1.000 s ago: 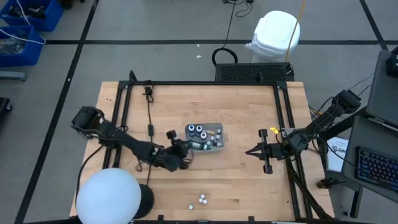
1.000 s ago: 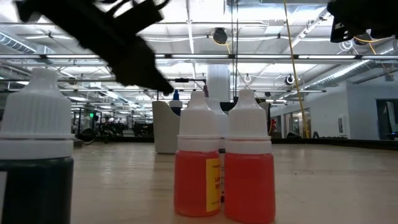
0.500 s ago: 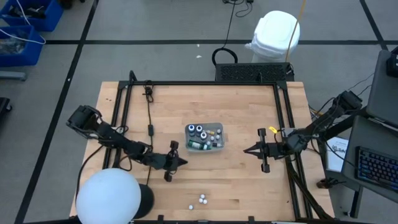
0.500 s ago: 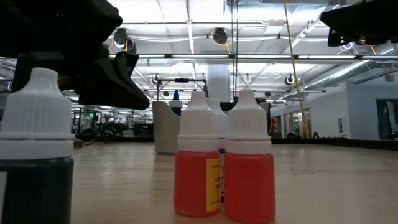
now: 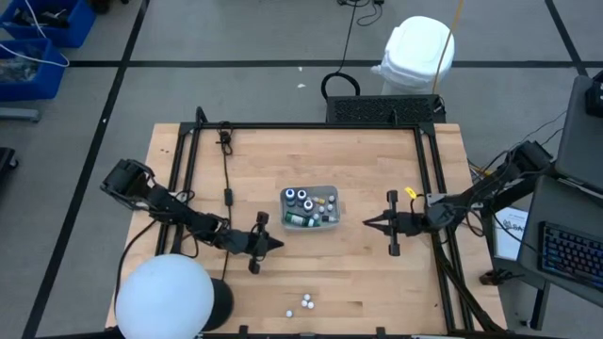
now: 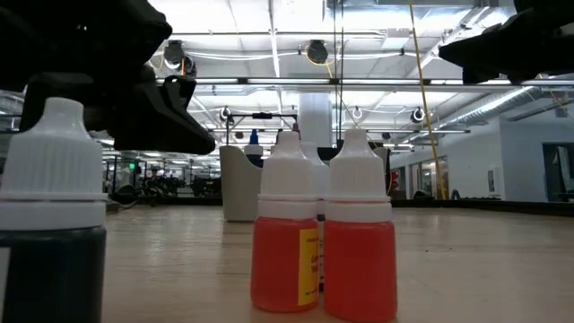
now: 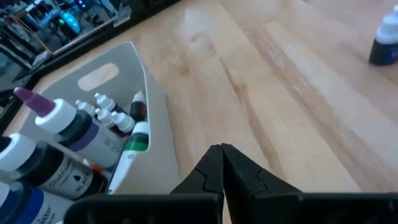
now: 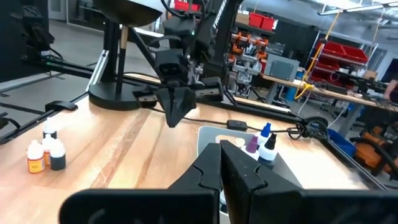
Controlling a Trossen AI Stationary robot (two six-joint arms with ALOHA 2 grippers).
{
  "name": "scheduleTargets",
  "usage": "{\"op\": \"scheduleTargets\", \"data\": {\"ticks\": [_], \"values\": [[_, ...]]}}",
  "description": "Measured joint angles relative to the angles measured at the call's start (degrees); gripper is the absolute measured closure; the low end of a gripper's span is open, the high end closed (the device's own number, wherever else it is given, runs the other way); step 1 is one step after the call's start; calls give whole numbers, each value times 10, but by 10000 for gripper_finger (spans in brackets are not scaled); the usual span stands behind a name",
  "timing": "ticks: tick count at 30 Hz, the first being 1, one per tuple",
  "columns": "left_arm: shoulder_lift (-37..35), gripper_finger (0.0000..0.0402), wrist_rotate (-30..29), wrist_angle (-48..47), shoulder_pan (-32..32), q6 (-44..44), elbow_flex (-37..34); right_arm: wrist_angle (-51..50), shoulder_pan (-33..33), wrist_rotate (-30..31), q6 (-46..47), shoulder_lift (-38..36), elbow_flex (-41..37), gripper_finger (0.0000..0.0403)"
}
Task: Pick & Place food coloring
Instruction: Put the small blue food coloring bottle into the gray bin
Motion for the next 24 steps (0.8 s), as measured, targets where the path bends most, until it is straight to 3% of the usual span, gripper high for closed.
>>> {"op": "scheduleTargets", "data": {"ticks": [4, 13, 19, 24], "values": [[0, 397, -1, 8, 0, -18, 0, 0, -4, 0, 0, 7, 0, 403], [0, 358, -6, 25, 1, -27, 0, 4, -4, -1, -32, 10, 0, 403], [0, 356, -6, 33, 1, -25, 0, -1, -4, -64, -34, 11, 0, 403], [0, 355, -7, 33, 2, 16, 0, 2, -4, -62, -30, 11, 0, 403]]}}
